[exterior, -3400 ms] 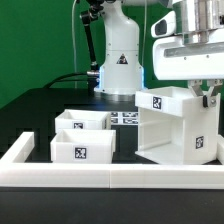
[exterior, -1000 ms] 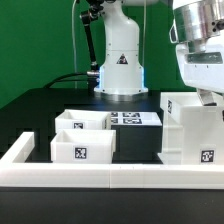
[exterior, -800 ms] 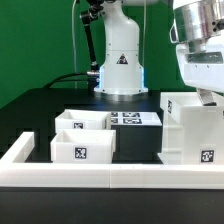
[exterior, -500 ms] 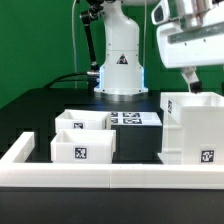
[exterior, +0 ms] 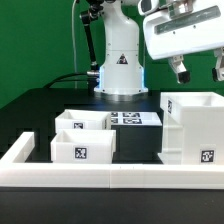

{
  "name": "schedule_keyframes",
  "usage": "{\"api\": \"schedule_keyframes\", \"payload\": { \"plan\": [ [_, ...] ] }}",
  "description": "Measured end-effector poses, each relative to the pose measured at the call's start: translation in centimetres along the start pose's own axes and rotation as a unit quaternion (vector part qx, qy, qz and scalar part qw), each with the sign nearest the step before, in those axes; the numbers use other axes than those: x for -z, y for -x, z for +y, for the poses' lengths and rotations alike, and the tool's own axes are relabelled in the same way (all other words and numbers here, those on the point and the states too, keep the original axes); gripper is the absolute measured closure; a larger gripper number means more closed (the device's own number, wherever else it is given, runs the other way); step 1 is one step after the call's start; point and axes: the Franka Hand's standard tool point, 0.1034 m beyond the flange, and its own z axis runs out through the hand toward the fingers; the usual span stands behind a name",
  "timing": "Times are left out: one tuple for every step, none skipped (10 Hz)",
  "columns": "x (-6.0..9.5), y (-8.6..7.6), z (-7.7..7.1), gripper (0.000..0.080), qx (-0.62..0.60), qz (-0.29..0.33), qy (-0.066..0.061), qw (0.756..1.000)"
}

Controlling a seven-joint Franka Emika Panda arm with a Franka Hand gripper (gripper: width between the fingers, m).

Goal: Assemble drawer

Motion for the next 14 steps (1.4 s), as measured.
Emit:
{"api": "schedule_keyframes", "payload": {
  "plan": [
    [0.0, -0.1, 0.3, 0.015, 0.067, -0.002, 0.006, 0.998],
    [0.3, -0.4, 1.2, 0.015, 0.159, -0.009, 0.021, 0.987],
    [0.5, -1.0, 1.9, 0.015, 0.237, -0.014, 0.033, 0.971],
    [0.7, -1.1, 2.1, 0.015, 0.294, -0.013, 0.05, 0.954],
    [0.7, -0.7, 1.9, 0.015, 0.326, -0.009, 0.059, 0.943],
    [0.6, -0.6, 1.9, 0.015, 0.371, -0.011, 0.059, 0.927],
    [0.6, -0.7, 1.9, 0.015, 0.399, -0.013, 0.059, 0.915],
    [0.6, -0.9, 2.0, 0.015, 0.414, -0.013, 0.059, 0.908],
    [1.0, -1.8, 2.9, 0.015, 0.479, -0.021, 0.065, 0.875],
    [1.6, -3.3, 4.3, 0.015, 0.506, -0.024, 0.073, 0.859],
    [1.7, -4.6, 5.8, 0.015, 0.519, -0.023, 0.075, 0.851],
    [1.6, -5.5, 6.9, 0.015, 0.535, -0.025, 0.078, 0.841],
    [1.5, -6.8, 8.2, 0.015, 0.553, -0.022, 0.077, 0.829],
    [1.0, -8.2, 9.9, 0.015, 0.555, -0.018, 0.081, 0.828]
  ]
}}
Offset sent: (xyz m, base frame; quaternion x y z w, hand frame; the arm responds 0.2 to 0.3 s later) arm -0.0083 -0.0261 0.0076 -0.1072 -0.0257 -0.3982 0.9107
